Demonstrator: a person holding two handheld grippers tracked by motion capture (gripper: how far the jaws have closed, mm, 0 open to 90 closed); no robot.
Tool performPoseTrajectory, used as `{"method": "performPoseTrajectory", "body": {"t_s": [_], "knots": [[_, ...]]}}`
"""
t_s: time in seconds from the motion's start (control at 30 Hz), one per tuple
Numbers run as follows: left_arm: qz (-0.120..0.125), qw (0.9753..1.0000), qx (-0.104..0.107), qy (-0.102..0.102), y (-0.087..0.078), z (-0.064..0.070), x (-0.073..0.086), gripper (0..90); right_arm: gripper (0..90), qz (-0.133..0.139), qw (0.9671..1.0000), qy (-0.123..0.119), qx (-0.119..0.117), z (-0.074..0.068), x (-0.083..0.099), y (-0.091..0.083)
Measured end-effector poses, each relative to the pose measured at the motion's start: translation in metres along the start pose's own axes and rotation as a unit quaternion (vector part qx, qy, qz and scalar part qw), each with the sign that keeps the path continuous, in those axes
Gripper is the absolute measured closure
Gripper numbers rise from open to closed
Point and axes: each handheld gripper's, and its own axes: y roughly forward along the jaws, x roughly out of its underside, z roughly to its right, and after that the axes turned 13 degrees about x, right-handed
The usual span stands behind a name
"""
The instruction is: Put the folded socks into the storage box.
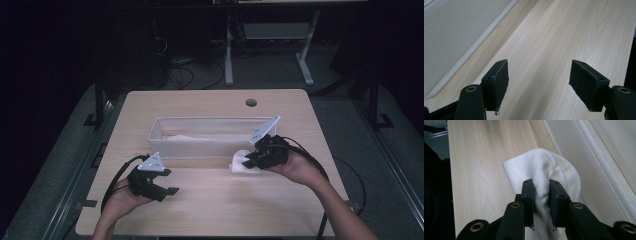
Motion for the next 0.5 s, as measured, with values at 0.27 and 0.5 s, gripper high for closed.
{"method": "performPoseTrajectory", "body": {"t_s": [0.27, 0.5], "knots": [[0.004, 1.0, -0.003, -0.001, -0.004, -0.001, -0.001, 30.4, 75.1, -0.004, 1.0, -0.002, 0.004, 0.004, -0.001, -0.005], [0.007, 1.0, -0.002, -0.004, -0.004, -0.002, 0.0, 30.2, 75.1, -0.002, 1.0, -0.003, 0.009, 0.008, -0.004, -0.013]]}}
